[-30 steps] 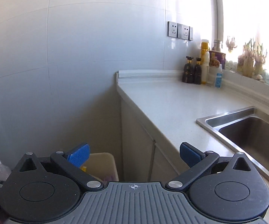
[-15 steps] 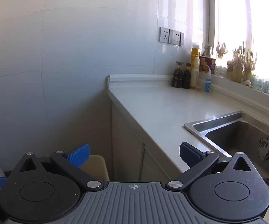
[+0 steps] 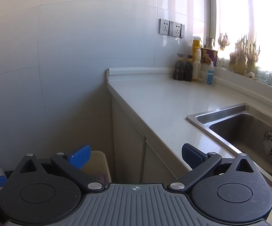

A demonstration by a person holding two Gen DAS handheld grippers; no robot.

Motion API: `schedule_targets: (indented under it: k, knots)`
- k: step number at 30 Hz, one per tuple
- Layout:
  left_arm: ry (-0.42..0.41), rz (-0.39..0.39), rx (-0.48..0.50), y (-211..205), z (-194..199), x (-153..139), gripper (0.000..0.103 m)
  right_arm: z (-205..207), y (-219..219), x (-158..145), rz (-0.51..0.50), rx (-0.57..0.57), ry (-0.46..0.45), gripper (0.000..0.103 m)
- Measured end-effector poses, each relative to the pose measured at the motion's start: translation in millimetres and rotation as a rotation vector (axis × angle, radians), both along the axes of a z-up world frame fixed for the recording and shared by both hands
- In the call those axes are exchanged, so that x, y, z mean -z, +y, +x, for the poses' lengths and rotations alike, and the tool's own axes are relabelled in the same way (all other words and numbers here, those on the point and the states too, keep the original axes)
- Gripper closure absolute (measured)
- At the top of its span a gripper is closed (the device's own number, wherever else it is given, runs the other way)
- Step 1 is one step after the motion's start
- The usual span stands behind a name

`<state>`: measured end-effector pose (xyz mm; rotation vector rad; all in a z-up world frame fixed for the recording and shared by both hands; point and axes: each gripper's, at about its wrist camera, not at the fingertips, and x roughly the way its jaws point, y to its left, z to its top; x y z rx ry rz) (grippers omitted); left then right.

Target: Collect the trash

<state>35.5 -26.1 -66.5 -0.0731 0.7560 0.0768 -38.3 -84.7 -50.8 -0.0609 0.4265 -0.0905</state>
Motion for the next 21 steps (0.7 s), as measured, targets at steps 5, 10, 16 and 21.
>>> schedule_targets:
  k: [5,10,16,21]
  knots:
    - [-0.003,0.001,0.0,1.2,-0.7,-0.9,0.0,0.4,-1.1,0.8,0.003,0.005,0.001,0.0]
    - [0.008,-0.001,0.006,1.1,1.6,0.5,0.0,3.0,-2.5,2.3,0.007,0.006,0.009,0.0]
    - [0.009,0.001,0.011,1.6,2.7,1.2,0.0,3.2,-4.0,2.9,0.011,0.008,0.009,0.0]
    - [0.012,0.006,0.021,1.2,4.7,1.4,0.0,4.0,-4.8,3.6,0.011,0.007,0.011,0.0]
